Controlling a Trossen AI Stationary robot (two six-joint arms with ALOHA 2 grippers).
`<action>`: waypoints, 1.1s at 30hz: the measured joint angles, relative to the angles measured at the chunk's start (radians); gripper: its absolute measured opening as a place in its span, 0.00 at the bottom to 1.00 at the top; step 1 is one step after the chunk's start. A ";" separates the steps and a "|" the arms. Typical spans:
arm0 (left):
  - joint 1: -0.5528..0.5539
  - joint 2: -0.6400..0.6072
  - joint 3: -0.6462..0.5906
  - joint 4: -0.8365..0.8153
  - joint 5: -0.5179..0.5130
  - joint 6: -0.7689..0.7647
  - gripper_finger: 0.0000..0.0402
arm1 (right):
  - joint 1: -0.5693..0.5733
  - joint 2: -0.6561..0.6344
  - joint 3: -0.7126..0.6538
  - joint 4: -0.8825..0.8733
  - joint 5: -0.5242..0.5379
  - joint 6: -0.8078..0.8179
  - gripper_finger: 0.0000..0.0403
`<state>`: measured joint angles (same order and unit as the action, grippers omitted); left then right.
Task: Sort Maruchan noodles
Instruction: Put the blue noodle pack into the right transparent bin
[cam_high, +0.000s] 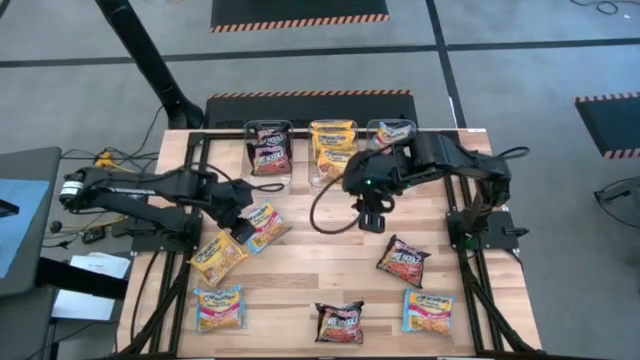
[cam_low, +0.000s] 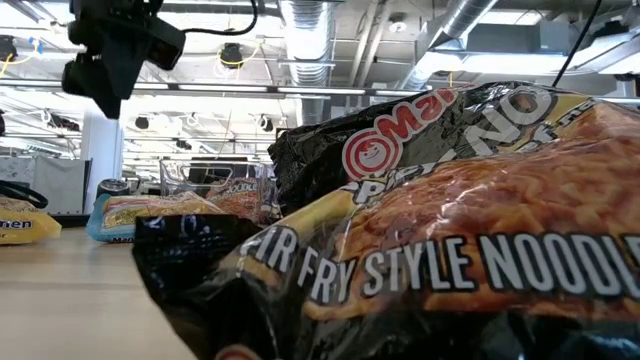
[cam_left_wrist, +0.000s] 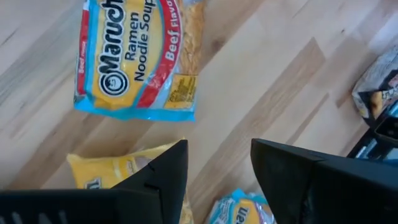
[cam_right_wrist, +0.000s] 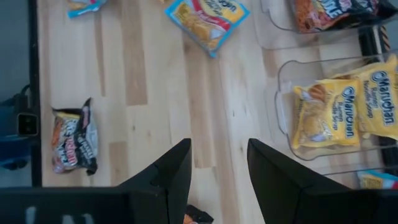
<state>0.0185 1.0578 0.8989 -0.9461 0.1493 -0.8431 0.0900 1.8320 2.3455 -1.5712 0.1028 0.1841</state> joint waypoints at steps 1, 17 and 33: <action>0.000 0.000 -0.014 0.016 -0.002 0.000 0.41 | 0.007 0.000 0.000 0.000 0.000 0.000 0.45; 0.000 0.130 -0.071 0.189 -0.216 0.105 0.45 | 0.016 0.008 -0.001 0.000 0.001 0.029 0.45; -0.001 0.361 -0.071 0.204 -0.262 0.107 0.45 | -0.015 0.022 0.000 0.010 0.002 0.089 0.45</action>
<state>0.0171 1.4185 0.8280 -0.7419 -0.1129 -0.7360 0.0750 1.8535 2.3455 -1.5614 0.1047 0.2726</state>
